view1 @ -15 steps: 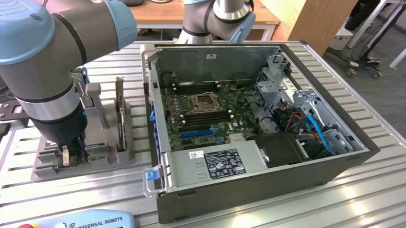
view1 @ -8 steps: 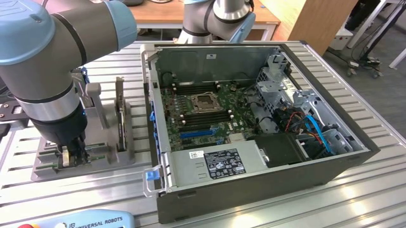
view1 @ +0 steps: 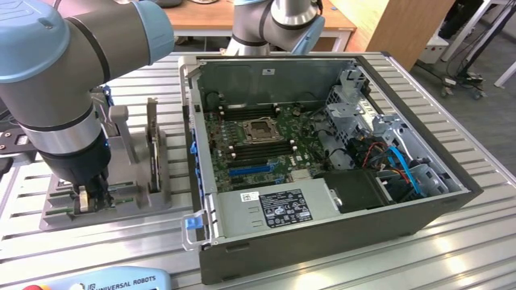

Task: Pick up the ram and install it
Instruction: 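Pick up the ram and move it above insertion slot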

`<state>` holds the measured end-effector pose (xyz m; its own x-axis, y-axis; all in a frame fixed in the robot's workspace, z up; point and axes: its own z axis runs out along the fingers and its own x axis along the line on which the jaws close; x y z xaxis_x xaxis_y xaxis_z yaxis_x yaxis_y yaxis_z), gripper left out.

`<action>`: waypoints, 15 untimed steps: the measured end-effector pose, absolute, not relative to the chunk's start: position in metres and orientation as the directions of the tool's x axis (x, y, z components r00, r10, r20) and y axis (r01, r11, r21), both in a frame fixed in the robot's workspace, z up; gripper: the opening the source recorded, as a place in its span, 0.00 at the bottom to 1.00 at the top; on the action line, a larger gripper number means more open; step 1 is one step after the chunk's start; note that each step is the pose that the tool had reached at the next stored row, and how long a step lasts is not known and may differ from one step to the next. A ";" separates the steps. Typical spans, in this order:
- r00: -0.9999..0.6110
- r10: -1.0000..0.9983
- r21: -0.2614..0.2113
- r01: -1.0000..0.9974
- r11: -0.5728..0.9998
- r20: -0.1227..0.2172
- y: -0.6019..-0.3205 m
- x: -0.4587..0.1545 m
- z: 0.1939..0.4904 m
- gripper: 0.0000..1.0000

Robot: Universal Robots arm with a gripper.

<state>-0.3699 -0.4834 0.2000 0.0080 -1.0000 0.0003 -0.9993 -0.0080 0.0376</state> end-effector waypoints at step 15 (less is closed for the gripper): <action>0.008 -1.000 0.038 -0.999 -0.008 0.000 -0.483 -0.371 0.200 0.11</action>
<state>-0.3706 -0.4834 0.2001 0.0079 -1.0000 0.0004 -0.9993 -0.0079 0.0375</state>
